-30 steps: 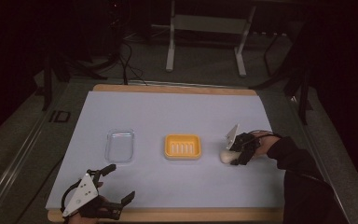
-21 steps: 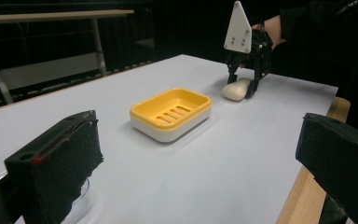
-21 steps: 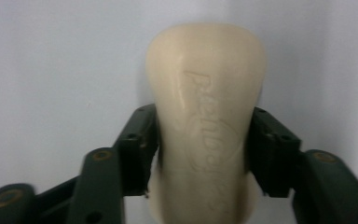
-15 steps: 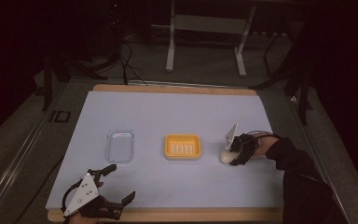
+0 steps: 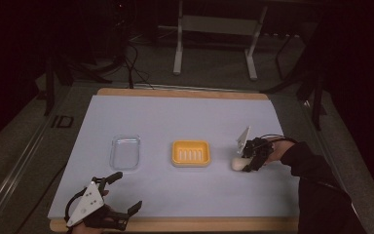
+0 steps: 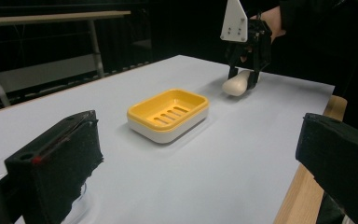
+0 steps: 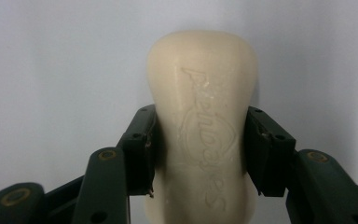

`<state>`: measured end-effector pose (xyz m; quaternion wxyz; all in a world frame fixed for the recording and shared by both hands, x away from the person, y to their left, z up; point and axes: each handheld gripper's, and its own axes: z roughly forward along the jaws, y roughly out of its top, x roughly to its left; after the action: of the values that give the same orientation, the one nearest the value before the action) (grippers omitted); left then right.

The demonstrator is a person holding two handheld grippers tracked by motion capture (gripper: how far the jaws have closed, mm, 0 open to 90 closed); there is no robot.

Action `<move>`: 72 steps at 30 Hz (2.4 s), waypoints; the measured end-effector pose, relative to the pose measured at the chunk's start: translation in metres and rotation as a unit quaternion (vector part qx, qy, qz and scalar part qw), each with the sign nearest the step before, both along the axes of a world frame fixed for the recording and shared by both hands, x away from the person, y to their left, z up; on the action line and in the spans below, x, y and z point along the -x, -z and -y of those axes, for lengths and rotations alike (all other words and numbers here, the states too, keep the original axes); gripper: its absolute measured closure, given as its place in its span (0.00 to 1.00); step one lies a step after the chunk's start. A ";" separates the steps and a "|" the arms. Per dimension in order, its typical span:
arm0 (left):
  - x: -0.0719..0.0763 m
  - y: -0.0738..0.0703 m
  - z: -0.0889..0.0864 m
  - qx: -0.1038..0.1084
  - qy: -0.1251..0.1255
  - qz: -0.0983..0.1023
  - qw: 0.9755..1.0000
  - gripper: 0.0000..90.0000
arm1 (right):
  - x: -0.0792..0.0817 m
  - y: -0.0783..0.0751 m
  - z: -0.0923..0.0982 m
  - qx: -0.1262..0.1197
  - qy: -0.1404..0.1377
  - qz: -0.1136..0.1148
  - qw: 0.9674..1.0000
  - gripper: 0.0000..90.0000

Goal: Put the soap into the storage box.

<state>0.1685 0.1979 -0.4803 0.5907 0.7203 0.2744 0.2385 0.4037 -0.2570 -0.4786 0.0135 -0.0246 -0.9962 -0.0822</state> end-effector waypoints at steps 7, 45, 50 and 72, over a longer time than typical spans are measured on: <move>0.001 -0.001 0.000 0.002 0.002 0.002 1.000 0.00 | 0.000 -0.014 -0.002 -0.013 0.009 -0.012 1.000 0.55; -0.001 -0.001 0.002 0.003 0.008 0.002 1.000 0.00 | 0.001 -0.067 -0.041 -0.033 -0.002 0.015 0.999 0.55; -0.001 -0.001 0.002 0.000 0.009 0.002 1.000 0.00 | -0.003 -0.071 -0.050 -0.040 0.001 0.022 0.999 0.55; -0.001 -0.001 0.002 -0.001 0.011 0.003 1.000 0.00 | -0.003 -0.080 -0.098 -0.086 -0.037 0.044 0.995 0.55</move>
<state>0.1696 0.1961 -0.4796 0.5936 0.7230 0.2646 0.2344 0.4062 -0.1589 -0.3984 -0.0250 0.0172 -0.9852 -0.1684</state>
